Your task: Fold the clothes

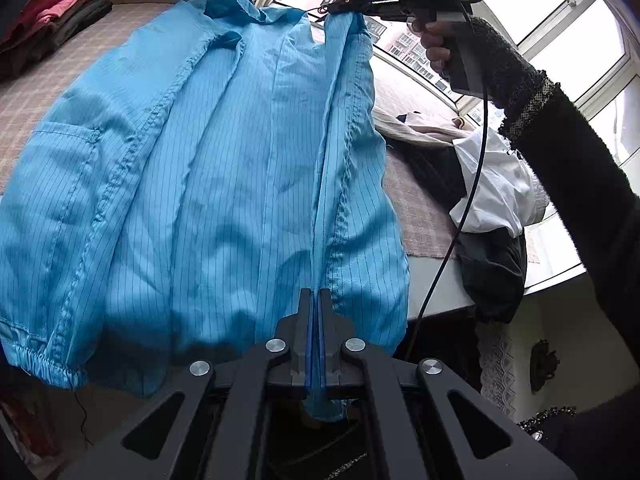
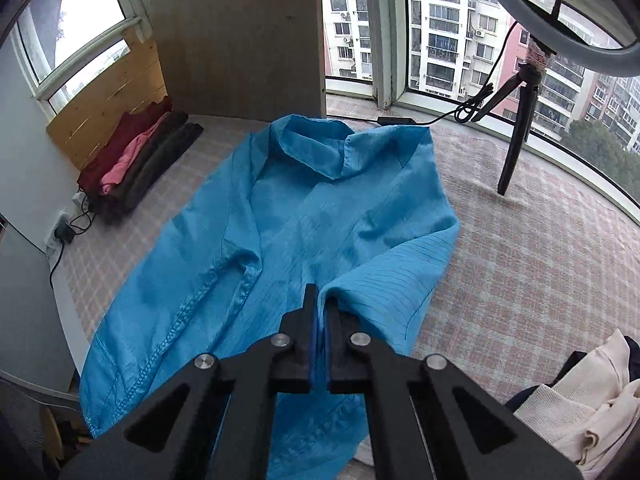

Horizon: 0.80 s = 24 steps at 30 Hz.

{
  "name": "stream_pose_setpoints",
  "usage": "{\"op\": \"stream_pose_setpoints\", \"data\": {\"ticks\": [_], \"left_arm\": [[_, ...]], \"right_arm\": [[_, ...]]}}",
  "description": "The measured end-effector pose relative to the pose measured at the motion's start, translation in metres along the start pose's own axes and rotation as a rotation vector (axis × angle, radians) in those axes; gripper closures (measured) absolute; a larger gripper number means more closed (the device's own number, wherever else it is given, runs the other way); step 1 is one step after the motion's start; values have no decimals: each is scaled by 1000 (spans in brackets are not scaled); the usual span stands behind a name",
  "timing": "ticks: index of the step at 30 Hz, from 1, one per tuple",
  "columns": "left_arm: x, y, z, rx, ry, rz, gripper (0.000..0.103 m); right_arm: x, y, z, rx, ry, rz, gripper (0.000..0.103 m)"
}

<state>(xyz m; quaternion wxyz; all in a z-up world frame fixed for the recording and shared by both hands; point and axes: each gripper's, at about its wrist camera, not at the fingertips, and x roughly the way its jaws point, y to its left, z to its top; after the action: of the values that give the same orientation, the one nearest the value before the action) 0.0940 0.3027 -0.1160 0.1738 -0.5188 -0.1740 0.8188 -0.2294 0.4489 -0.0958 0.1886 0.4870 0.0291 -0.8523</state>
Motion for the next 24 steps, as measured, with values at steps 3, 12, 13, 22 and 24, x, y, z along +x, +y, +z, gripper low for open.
{"op": "stream_pose_setpoints", "data": {"ticks": [3, 12, 13, 22, 24], "left_arm": [[1, 26, -5, -51, 7, 26, 102], [16, 62, -14, -171, 16, 54, 101], [13, 61, -14, -176, 14, 63, 99], [-36, 64, -43, -195, -24, 104, 93], [-31, 60, -49, -188, 3, 66, 93]], "right_arm": [[43, 41, 10, -53, 50, 7, 101], [138, 97, 19, -154, 273, -44, 98], [130, 97, 21, -148, 282, -22, 98], [-23, 16, -7, -32, 12, 80, 82], [-9, 6, -19, -6, 51, 79, 82]]}}
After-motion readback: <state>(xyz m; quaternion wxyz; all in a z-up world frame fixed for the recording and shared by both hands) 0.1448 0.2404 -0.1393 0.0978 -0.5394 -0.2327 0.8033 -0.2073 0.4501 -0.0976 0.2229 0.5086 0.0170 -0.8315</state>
